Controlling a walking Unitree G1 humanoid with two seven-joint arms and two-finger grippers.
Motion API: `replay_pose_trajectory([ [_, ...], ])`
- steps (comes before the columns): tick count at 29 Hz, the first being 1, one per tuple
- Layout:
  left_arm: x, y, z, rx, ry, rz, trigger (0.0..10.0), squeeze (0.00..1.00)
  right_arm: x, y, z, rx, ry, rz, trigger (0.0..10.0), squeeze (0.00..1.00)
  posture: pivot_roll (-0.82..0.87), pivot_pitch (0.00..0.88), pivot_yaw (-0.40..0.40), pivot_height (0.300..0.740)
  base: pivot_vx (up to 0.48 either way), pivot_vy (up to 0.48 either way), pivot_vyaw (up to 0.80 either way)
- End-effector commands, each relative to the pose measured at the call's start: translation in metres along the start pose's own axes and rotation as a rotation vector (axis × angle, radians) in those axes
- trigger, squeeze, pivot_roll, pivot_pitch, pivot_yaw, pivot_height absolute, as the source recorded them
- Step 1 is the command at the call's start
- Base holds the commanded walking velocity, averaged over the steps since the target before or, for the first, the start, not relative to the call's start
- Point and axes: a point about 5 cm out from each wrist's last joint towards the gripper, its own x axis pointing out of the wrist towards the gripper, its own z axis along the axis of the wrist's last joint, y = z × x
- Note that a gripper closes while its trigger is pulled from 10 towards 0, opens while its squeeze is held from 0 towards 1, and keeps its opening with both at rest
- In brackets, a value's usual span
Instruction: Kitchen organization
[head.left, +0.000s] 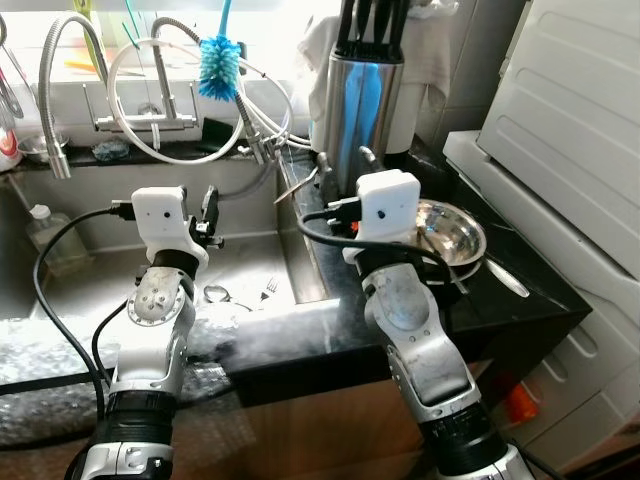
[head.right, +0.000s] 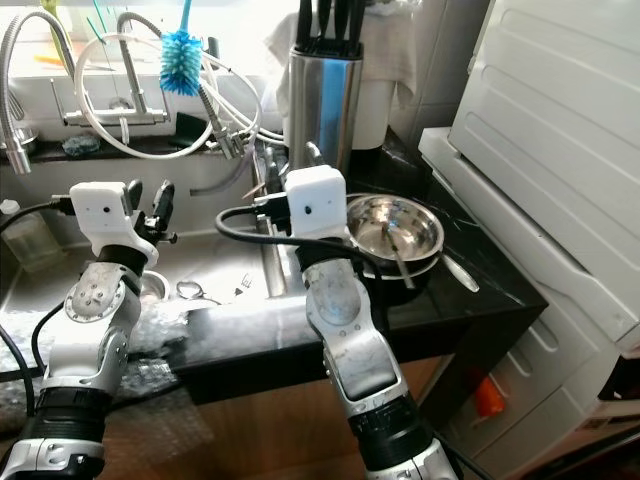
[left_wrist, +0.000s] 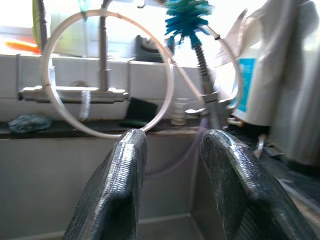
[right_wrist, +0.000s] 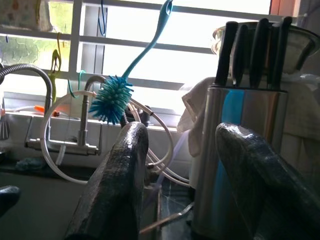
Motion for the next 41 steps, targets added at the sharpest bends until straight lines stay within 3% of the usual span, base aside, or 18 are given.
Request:
replay_pose_trajectory([
  [1, 0.003, -0.002, 0.004, -0.004, -0.011, -0.011, 10.0, 0.00, 0.001, -0.002, 0.004, -0.002, -0.024, -0.009, 10.0, 0.00, -0.07, 0.000, -0.031, 0.740, 0.000, 0.304, 0.00],
  [19, 0.008, -0.005, 0.014, 0.007, -0.040, -0.032, 10.0, 0.00, 0.002, -0.002, 0.003, 0.018, -0.016, -0.028, 10.0, 0.00, -0.07, 0.000, -0.017, 0.740, 0.000, 0.034, 0.00],
  [26, 0.008, -0.006, 0.013, 0.004, -0.034, -0.045, 10.0, 0.00, -0.003, -0.024, 0.011, -0.086, -0.044, -0.162, 10.0, 0.00, -0.09, 0.000, -0.012, 0.740, 0.000, 0.000, 0.00],
  [29, 0.008, -0.008, 0.011, 0.003, -0.028, -0.052, 10.0, 0.00, -0.009, -0.033, 0.002, -0.126, -0.006, -0.192, 10.0, 0.00, -0.09, 0.000, -0.009, 0.740, 0.000, 0.000, 0.00],
  [41, 0.008, -0.012, 0.009, -0.005, -0.015, -0.075, 10.0, 0.00, -0.032, -0.050, -0.014, -0.155, 0.077, -0.241, 10.0, 0.00, -0.10, 0.000, -0.005, 0.740, 0.000, 0.000, 0.00],
])
